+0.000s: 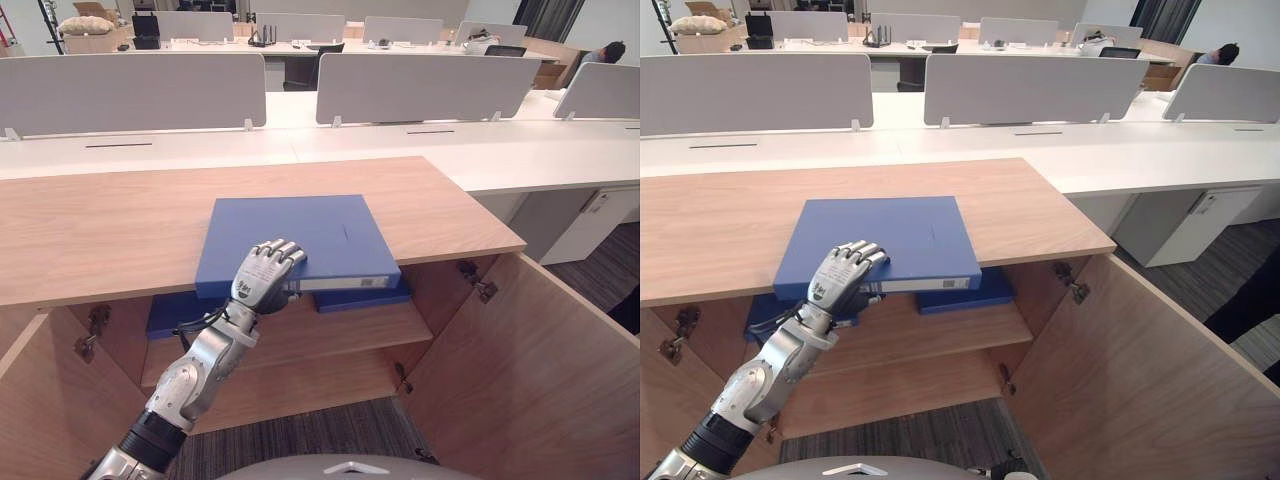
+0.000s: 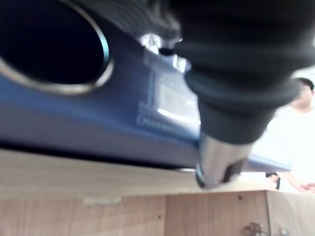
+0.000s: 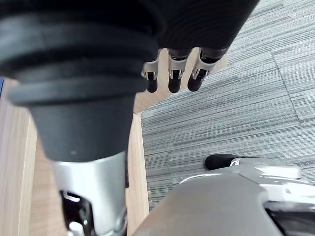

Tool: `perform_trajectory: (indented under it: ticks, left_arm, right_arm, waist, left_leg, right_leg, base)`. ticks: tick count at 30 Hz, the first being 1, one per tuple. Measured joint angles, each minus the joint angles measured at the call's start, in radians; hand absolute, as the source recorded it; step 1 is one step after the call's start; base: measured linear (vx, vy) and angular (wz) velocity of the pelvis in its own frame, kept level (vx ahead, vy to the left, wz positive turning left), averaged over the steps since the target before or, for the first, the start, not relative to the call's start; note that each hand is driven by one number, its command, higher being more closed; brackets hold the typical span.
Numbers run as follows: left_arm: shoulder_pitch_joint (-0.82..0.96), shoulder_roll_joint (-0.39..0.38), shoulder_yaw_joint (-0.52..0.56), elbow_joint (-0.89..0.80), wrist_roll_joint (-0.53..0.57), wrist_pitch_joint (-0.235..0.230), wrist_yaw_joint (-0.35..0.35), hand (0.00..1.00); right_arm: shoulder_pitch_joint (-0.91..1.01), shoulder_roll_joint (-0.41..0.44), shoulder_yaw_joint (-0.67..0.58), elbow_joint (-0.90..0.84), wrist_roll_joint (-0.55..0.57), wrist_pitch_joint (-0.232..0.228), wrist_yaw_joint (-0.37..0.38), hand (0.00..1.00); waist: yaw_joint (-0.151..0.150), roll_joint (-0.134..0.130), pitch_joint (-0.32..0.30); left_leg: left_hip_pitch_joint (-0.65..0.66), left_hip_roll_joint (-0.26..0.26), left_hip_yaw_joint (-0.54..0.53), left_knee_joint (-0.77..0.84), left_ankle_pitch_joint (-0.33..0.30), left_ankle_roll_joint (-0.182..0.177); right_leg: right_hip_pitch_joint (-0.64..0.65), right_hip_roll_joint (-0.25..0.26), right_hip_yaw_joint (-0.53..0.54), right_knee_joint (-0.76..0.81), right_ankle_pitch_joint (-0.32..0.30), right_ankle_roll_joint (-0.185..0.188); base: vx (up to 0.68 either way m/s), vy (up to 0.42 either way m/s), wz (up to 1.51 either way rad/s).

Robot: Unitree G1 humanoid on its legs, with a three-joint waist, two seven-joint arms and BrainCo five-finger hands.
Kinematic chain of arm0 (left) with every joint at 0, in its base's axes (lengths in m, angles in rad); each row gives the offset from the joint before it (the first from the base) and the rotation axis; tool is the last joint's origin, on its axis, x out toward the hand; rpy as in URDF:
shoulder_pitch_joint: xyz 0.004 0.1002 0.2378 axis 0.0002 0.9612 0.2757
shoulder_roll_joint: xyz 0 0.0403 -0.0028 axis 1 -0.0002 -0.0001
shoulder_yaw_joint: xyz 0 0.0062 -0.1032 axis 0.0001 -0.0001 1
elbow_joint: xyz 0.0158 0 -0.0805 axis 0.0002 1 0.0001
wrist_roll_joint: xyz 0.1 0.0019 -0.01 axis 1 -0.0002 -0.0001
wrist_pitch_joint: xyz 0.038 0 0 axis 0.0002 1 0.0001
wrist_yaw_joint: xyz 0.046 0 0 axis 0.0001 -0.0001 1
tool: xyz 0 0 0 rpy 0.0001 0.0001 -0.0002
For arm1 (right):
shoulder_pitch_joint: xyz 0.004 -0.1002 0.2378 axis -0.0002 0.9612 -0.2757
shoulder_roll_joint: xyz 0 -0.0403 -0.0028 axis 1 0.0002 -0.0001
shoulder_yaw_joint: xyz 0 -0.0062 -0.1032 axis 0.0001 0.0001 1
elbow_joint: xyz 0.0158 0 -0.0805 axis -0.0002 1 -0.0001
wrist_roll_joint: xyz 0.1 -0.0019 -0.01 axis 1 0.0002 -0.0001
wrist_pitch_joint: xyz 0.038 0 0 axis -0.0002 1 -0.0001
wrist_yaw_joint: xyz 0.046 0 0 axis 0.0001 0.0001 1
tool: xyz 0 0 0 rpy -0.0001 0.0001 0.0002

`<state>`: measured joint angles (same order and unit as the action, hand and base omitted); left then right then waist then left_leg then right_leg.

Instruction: Walk over to the cabinet, pick up the folder, carry it to the office cabinet, place the folder inside the office cabinet, then close the office cabinet door

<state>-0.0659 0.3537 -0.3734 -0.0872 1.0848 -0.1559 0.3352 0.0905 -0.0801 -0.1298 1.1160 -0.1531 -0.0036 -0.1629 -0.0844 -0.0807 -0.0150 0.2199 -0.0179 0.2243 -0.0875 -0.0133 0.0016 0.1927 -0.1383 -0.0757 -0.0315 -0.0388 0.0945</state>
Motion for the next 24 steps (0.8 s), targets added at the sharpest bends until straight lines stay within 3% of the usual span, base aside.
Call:
perform_trajectory:
  ticks: [14, 18, 24]
  left_arm:
    - [-0.02, -0.002, 0.081, -0.027, -0.015, 0.015, 0.032, 1.0]
    - [-0.018, -0.012, 0.125, -0.082, -0.086, 0.029, 0.042, 1.0]
    - [-0.005, -0.091, 0.178, -0.201, -0.192, 0.049, 0.081, 1.0]
  right_arm:
    - [0.001, 0.002, 0.0, 0.001, 0.001, 0.005, 0.0, 0.0]
    - [0.001, 0.002, 0.001, 0.003, 0.01, 0.007, 0.0, 0.0]
    - [0.002, 0.011, 0.001, 0.011, 0.011, 0.005, -0.012, 0.0]
  waist:
    - [-0.001, -0.005, -0.007]
    - [0.0, -0.006, -0.007]
    - [0.003, -0.017, -0.018]
  left_leg:
    - [-0.006, 0.0, -0.005, 0.0, 0.0, 0.0]
    - [-0.009, 0.0, -0.006, 0.0, 0.0, 0.0]
    - [-0.029, 0.008, -0.004, 0.0, 0.004, -0.003]
  right_leg:
    - [0.001, -0.001, -0.017, -0.006, 0.004, 0.0]
    - [0.001, -0.001, -0.019, -0.007, 0.006, -0.002]
    - [-0.025, 0.002, 0.0, 0.017, 0.009, 0.004]
  base:
    - [0.0, 0.0, 0.0]
    - [0.0, 0.0, 0.0]
    - [0.0, -0.01, -0.01]
